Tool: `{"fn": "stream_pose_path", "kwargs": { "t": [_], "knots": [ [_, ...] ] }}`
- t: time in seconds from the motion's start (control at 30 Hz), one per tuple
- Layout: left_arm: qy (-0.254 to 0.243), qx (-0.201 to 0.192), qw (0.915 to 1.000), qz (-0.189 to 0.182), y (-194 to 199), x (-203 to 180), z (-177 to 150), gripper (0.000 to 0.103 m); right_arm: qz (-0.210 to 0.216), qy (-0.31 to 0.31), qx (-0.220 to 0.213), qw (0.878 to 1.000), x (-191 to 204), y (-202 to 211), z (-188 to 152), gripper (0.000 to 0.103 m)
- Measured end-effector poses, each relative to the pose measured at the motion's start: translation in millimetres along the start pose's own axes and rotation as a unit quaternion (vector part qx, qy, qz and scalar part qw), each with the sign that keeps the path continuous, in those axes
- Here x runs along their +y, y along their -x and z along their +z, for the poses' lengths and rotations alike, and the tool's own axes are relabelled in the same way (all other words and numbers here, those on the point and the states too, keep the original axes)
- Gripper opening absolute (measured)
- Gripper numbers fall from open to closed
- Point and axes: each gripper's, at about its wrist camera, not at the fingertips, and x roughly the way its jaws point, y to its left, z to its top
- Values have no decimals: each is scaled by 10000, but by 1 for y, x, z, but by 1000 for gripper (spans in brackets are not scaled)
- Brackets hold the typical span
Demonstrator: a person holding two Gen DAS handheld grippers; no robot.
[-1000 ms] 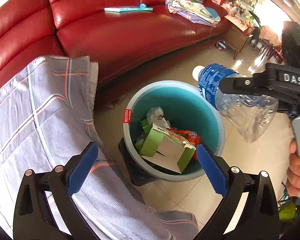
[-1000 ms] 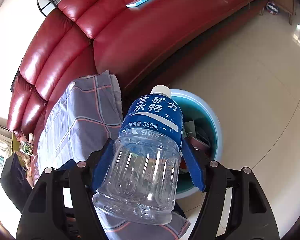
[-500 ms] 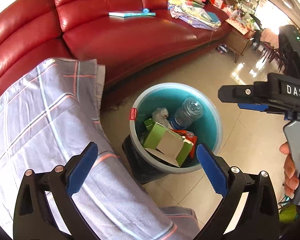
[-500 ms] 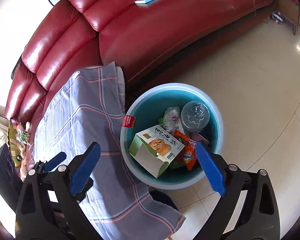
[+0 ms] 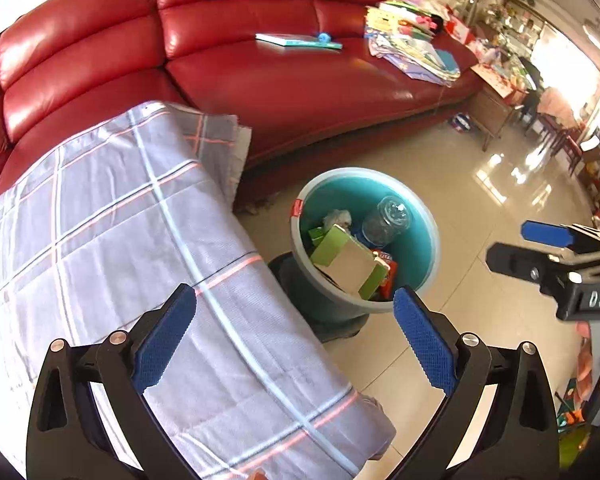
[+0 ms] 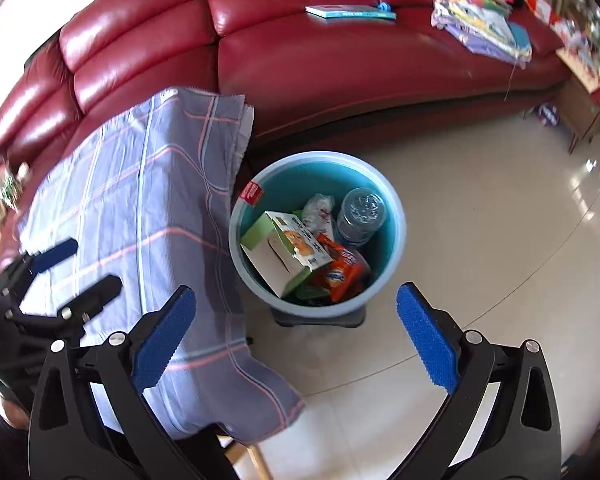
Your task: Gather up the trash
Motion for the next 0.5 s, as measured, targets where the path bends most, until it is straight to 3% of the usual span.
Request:
{"fn": "stream_pose_path", "kwargs": {
  "t": [0.5],
  "knots": [
    [425, -109, 9986, 298, 35, 13, -46, 99, -51, 699, -119, 9975, 31, 24, -47, 96]
  ]
}}
